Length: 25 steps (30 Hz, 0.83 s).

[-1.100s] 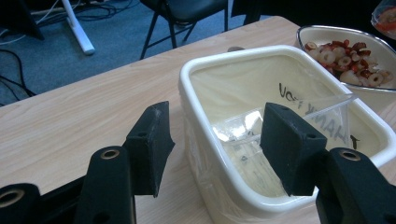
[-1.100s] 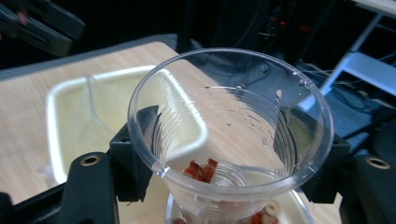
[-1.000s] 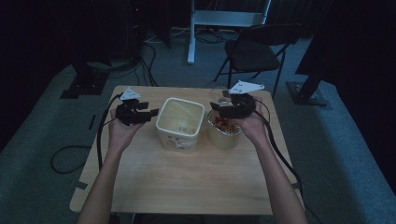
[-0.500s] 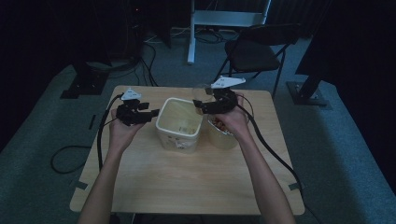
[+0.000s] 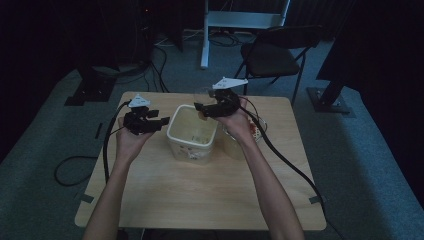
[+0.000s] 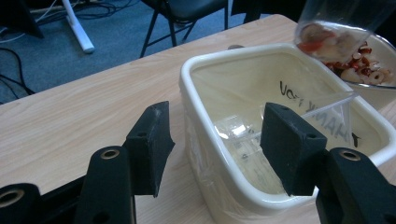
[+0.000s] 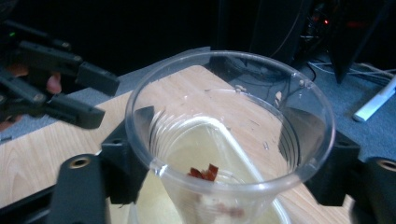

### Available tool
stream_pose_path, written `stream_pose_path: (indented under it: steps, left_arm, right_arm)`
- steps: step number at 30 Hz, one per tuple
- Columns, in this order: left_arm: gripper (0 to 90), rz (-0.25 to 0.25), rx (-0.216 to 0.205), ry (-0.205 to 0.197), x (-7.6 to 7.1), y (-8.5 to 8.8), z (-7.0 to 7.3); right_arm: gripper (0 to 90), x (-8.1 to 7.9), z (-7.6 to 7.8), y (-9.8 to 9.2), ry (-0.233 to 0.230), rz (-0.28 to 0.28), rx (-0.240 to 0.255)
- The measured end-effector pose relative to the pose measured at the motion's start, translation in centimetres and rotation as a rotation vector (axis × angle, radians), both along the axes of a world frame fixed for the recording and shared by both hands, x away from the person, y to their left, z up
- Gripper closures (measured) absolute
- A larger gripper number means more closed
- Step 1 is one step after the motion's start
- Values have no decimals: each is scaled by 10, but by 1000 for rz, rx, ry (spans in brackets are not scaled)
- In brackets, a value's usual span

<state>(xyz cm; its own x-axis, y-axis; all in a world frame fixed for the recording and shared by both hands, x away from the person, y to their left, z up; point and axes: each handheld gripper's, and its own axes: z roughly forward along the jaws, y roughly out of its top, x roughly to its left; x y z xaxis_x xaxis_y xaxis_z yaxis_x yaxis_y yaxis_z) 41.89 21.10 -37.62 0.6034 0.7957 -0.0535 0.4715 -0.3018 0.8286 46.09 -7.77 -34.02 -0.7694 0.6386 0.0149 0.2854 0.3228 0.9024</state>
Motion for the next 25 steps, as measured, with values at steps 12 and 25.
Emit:
stream_pose_path:
  steps: [12, 25]
  left_arm:
    - [438, 9, -3, -3, -1, 4, 1]
    - [438, 11, -2, -2, 0, 4, 0]
  right_arm:
    - [100, -3, 6, -1, 3, -2, -18]
    - [146, -33, -2, -12, -13, 4, -54]
